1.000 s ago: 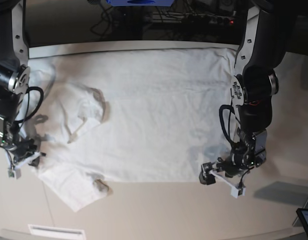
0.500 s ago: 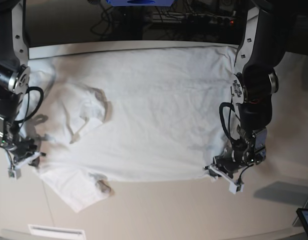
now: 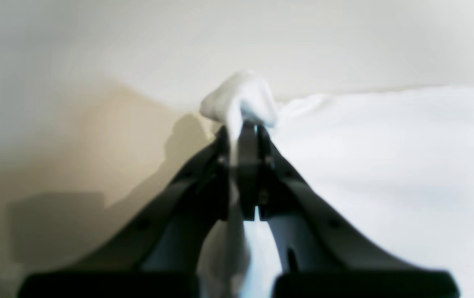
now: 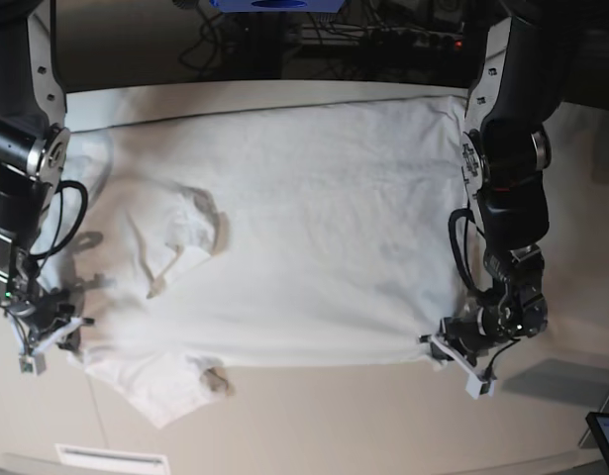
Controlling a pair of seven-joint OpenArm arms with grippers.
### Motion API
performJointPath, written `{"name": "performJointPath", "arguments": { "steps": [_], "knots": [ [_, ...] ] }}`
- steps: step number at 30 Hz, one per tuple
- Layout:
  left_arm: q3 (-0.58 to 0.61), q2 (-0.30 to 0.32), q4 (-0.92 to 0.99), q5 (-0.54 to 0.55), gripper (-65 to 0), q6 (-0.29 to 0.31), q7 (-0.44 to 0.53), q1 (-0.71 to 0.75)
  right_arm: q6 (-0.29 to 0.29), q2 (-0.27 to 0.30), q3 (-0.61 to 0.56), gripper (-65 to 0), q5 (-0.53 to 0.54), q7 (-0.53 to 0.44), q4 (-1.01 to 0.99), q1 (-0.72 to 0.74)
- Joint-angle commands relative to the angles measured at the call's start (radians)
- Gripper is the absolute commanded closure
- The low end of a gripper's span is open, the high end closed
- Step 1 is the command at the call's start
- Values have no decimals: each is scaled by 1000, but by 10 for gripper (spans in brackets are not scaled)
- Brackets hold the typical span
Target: Fold the T-shirt properly
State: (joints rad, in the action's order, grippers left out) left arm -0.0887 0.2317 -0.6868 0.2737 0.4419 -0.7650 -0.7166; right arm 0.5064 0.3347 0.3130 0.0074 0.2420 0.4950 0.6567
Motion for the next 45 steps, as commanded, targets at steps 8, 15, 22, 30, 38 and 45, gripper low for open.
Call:
{"name": "performJointPath", "arguments": {
  "steps": [8, 15, 22, 30, 38, 45],
  "knots": [
    [-1, 18, -366, 0, 0, -7, -170, 128, -12, 30, 5, 0, 10, -30, 24, 41],
    [-9, 25, -555, 0, 0, -7, -258, 228, 13, 60, 8, 0, 13, 10, 24, 41],
    [-9, 22, -713, 2, 0, -7, -321, 306, 137, 85, 166, 0, 18, 162, 55, 33],
    [-9, 22, -894, 2, 0, -7, -413, 397, 140, 53, 173, 0, 19, 316, 373, -105],
    [-9, 24, -969, 2, 0, -7, -445, 481, 166, 11, 174, 0, 19, 478, 571, -177],
    [-10, 24, -1022, -6, 0, -7, -445, 550, 165, -13, 176, 0, 18, 569, 704, -268]
  ]
}}
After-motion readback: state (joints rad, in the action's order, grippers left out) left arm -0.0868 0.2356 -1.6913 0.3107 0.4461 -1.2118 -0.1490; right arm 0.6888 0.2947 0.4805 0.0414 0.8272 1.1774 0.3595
